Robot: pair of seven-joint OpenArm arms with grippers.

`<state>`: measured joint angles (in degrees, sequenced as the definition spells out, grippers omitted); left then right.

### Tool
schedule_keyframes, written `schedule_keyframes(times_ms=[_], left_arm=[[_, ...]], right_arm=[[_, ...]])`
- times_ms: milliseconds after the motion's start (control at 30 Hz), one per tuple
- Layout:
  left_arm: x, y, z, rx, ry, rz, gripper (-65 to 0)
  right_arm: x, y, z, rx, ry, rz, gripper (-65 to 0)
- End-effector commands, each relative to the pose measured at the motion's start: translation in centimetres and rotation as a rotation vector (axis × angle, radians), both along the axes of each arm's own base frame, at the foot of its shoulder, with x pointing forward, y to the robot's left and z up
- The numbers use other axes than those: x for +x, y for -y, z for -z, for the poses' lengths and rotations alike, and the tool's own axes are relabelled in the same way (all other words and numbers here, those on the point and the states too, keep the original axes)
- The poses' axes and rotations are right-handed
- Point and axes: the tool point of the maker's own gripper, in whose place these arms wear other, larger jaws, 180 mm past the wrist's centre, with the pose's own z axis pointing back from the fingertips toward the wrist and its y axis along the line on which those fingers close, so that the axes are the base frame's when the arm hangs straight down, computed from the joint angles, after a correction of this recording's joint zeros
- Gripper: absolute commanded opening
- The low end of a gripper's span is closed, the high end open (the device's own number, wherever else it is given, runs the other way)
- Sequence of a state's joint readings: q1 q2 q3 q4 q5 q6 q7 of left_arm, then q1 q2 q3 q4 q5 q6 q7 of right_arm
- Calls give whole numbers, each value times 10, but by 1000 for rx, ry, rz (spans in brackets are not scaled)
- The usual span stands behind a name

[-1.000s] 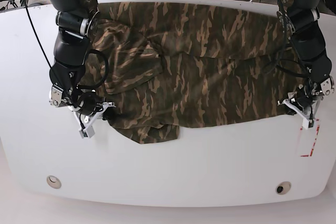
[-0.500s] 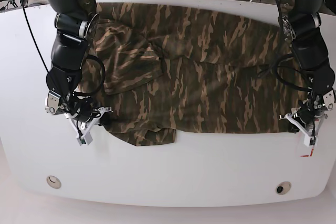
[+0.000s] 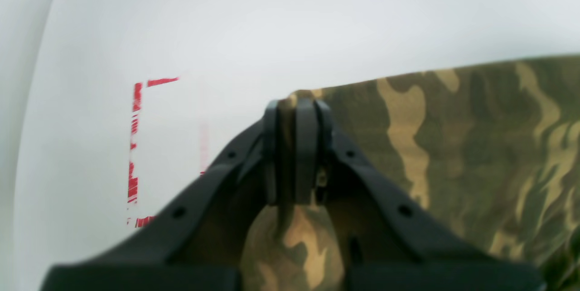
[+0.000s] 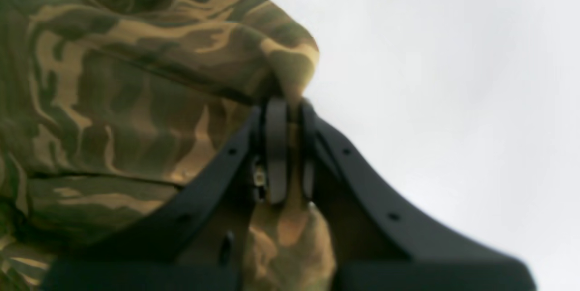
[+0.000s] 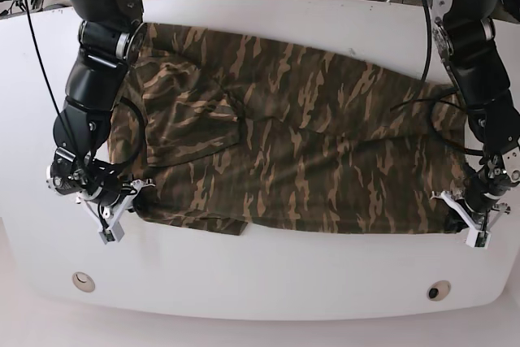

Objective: Fold the T-shirt properly
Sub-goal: 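Grasp the other hem corner with the right gripper, then lift the hem with both grippers and fold it over toward the collar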

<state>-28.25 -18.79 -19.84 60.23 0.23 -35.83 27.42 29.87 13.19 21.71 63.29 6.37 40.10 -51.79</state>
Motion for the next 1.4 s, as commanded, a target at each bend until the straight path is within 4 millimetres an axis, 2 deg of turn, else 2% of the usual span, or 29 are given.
schedule_keyframes(times_ms=[0,67,200,300,433,667,900,1067,1267,1367], left_arm=[[10,0,-30,19,78,11,-633],[11,4,-34,24,87,26,-633],[-2,6,-20,47,31,49,-633],[-8,9,-10,46,10,68,-633],[-18,11,5,48,-24,75,-633],[-36,9,28,51,-78,75,-633],[-57,-1,27,87,-66,51,-631],[-64,0,33,93,-80,56,-631],[-69,-1,39,97,-95,56,-628],[-77,-6,49,111,-151,46,-628]], right_arm=[[11,10,-35,-49,89,8,-650],[2,14,-35,-77,78,11,-650],[-14,17,-39,-129,72,7,-650],[-24,10,-42,-105,87,-10,-650],[-49,5,-40,-98,70,-34,-650],[-91,11,-34,-34,58,1,-650],[-129,10,-26,58,58,11,-650],[-145,-5,-30,125,80,-25,-650],[-167,-10,-20,176,31,-38,-650],[-181,-11,-8,175,-15,-36,-650]])
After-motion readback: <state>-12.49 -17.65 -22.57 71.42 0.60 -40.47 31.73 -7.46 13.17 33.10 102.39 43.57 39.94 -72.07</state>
